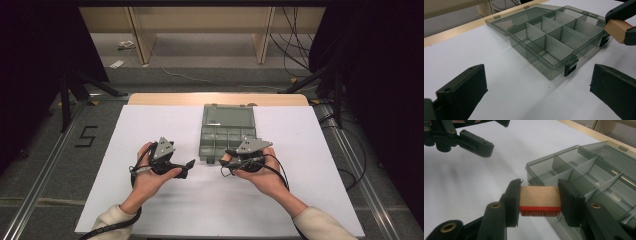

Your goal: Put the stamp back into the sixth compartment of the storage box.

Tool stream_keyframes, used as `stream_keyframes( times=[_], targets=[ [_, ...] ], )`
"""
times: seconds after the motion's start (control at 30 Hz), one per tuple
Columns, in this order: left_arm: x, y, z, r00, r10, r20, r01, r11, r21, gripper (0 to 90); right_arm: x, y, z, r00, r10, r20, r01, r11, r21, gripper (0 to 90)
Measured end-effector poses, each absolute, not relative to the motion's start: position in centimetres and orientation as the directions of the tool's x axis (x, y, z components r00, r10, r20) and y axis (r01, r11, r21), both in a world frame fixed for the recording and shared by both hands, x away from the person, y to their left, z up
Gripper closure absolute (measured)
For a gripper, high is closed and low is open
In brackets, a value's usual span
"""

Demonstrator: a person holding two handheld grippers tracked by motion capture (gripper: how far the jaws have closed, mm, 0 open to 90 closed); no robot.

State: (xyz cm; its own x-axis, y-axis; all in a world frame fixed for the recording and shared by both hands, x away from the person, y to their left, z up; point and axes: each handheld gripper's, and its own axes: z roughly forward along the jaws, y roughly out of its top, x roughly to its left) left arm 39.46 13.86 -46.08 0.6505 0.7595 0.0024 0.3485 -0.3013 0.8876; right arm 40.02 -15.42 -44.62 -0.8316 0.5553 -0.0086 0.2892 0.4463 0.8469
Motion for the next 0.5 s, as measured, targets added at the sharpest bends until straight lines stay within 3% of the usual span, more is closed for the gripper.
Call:
stream_keyframes(
  times=[0.5],
  targets=[
    [39.46, 13.86, -46.09, 0.652, 0.758, 0.002, 0.349, -0.303, 0.887, 0.0, 40.98, -15.34, -44.62, -0.822, 0.570, -0.007, 0.299, 0.441, 0.846, 56.1]
  ],
)
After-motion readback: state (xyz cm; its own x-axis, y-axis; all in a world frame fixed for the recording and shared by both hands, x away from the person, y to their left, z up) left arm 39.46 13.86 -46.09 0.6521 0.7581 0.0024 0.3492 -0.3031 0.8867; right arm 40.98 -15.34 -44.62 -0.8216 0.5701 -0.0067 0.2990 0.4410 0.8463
